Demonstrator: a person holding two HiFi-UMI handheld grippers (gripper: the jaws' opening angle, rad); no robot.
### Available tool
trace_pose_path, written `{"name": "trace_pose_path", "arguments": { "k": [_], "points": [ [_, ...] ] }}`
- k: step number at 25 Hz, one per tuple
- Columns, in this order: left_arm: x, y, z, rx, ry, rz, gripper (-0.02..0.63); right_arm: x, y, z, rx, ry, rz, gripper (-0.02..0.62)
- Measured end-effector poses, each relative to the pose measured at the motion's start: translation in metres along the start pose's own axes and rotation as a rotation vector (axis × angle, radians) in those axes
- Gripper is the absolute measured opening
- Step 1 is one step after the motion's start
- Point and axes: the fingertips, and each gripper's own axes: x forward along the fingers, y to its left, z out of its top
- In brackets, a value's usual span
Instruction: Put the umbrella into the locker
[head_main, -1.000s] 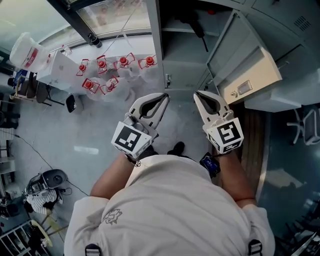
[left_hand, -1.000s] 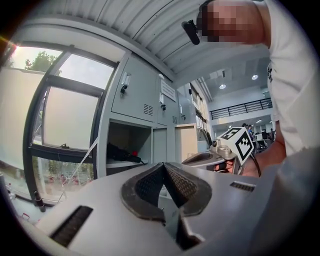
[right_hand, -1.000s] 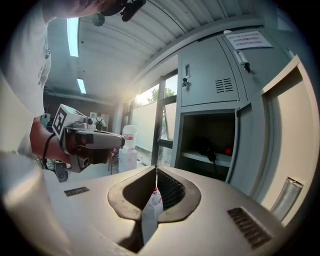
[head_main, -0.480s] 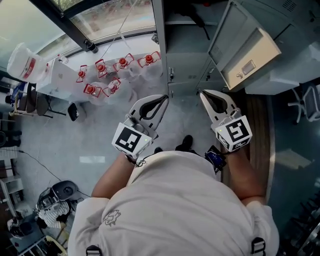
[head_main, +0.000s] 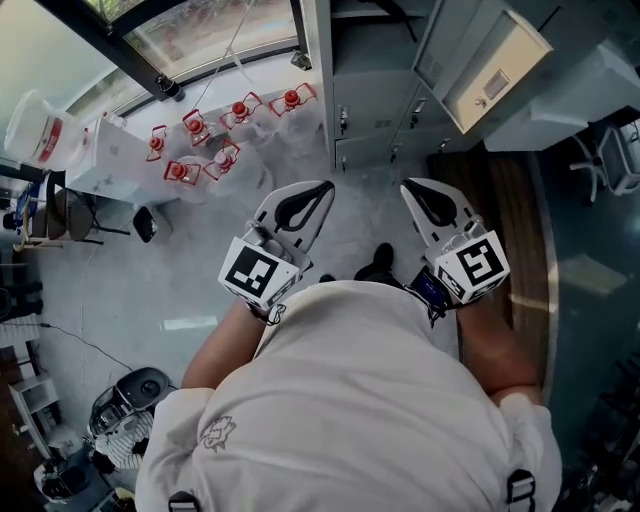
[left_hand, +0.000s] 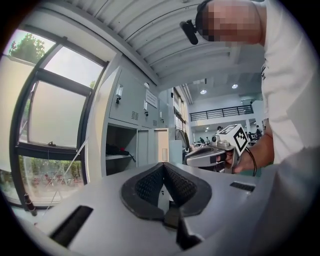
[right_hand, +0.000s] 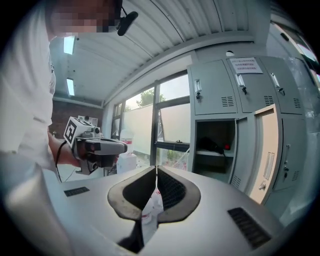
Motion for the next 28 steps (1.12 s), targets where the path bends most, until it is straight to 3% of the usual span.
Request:
{"name": "trace_pose_path", "arguments": {
  "k": [9,28],
  "points": [
    [-0.045,-0.026,-0.006,-0.03,0.009,-0.048,0.014,-0.01,0.061,-0.009,0.02,-0.008,-0.033,0.046],
    [-0.057,-0.029,-0.012,-0.015,-0.002,-0.106,0.014,-0.014,0.072,-0.009,0.035,-0.01,-0.069,0.046]
  ]
}}
